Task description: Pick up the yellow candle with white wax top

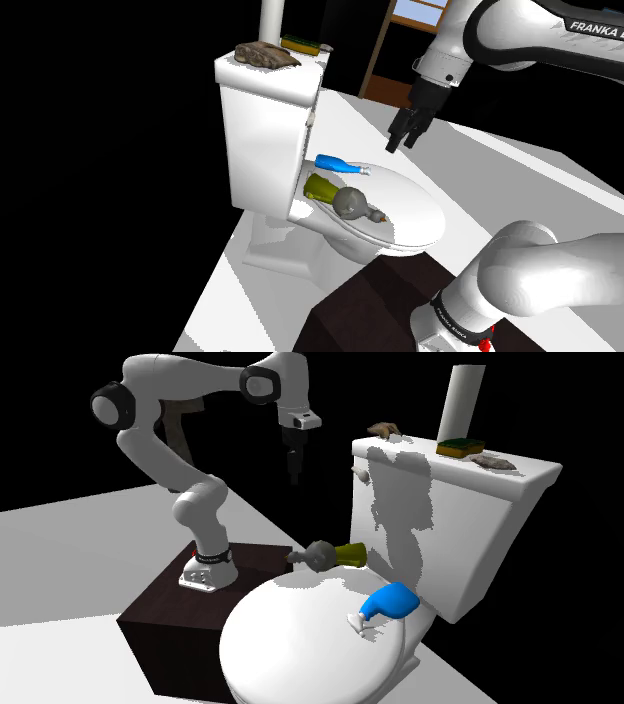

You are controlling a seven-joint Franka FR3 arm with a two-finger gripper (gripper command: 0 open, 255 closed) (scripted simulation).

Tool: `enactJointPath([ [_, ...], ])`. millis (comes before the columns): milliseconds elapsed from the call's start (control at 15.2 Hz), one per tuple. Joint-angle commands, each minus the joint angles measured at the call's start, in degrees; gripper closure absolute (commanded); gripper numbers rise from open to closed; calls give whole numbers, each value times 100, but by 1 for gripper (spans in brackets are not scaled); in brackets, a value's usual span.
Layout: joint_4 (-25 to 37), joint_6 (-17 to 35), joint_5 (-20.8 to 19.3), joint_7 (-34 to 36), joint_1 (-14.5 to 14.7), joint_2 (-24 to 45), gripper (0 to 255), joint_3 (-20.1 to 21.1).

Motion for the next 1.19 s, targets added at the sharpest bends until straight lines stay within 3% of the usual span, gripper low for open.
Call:
enactJointPath([
  [0,0,0,0,0,0,0,0,0],
  [528,-730,939,-178,-761,-41,901,0,-414],
  [1122,-1117,2096,-323,-1611,-95,2448,0,-826],
])
